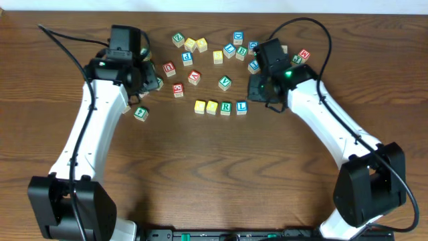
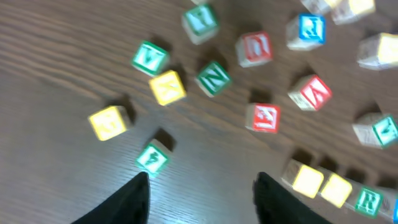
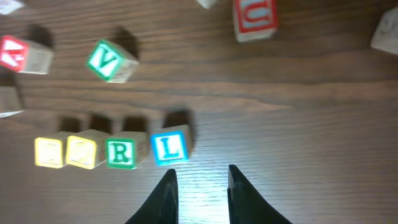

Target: Spell out CORL

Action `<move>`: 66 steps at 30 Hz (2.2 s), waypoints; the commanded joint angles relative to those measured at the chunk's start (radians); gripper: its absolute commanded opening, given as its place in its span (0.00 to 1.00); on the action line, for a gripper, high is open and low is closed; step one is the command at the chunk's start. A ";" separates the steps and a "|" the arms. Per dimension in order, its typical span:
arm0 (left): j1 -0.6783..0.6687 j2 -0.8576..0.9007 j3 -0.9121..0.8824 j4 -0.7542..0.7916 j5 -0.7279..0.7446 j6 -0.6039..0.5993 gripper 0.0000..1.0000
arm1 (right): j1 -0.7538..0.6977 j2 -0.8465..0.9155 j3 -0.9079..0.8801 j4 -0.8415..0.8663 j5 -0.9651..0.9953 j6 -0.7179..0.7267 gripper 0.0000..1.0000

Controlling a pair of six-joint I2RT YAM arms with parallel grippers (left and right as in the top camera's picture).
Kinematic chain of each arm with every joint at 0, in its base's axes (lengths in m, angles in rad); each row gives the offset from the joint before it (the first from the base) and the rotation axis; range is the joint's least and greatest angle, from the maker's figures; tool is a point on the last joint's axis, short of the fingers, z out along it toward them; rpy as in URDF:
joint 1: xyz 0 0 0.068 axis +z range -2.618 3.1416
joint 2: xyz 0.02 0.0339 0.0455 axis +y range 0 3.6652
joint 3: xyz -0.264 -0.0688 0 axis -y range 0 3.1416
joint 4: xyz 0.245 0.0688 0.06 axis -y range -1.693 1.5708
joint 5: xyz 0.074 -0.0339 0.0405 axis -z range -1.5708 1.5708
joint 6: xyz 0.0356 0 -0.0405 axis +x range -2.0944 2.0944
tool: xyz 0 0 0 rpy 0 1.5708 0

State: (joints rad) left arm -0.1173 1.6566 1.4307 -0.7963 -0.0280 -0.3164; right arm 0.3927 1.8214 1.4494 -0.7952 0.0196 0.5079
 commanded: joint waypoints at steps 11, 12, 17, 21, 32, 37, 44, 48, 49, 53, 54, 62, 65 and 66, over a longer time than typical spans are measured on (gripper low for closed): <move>-0.080 0.143 -0.018 0.063 0.210 0.057 0.15 | -0.051 0.038 0.001 -0.018 -0.056 0.003 0.25; -0.085 0.155 -0.018 0.070 0.216 0.058 0.14 | -0.053 0.038 0.001 -0.019 -0.056 0.003 0.26; -0.127 0.196 -0.018 0.107 0.223 0.106 0.12 | -0.056 0.038 -0.010 -0.020 -0.056 0.004 0.28; -0.148 0.227 -0.018 0.111 0.222 0.107 0.13 | -0.056 0.038 -0.014 -0.020 -0.055 0.003 0.29; -0.153 0.317 -0.018 0.133 0.222 0.107 0.11 | -0.066 0.038 -0.025 -0.016 -0.048 0.003 0.32; -0.153 0.324 -0.018 0.147 0.222 0.111 0.10 | -0.067 0.038 -0.035 -0.009 -0.048 0.003 0.32; -0.153 0.357 -0.018 0.155 0.222 0.118 0.10 | -0.069 0.038 -0.037 -0.003 -0.047 0.003 0.34; -0.153 0.369 -0.020 0.155 0.222 0.118 0.09 | -0.069 0.038 -0.038 -0.003 -0.048 0.003 0.34; -0.153 0.369 -0.020 0.155 0.223 0.118 0.09 | -0.069 0.038 -0.038 -0.003 -0.047 0.003 0.34; -0.153 0.369 -0.020 0.153 0.223 0.118 0.08 | -0.070 0.038 -0.038 -0.001 -0.045 0.003 0.35; -0.155 0.369 -0.020 0.151 0.223 0.118 0.08 | -0.072 0.038 -0.038 -0.001 -0.045 0.003 0.35; -0.193 0.369 -0.020 0.152 0.222 0.117 0.08 | -0.073 0.038 -0.038 -0.002 -0.037 0.003 0.37; -0.198 0.369 -0.020 0.151 0.222 0.117 0.08 | -0.073 0.038 -0.038 -0.002 -0.037 0.003 0.37; -0.198 0.369 -0.020 0.151 0.223 0.117 0.08 | -0.073 0.038 -0.038 -0.002 -0.037 0.003 0.37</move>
State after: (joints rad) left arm -0.3134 2.0163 1.4151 -0.6434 0.1864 -0.2085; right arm 0.3302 1.8484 1.4178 -0.7967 -0.0292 0.5083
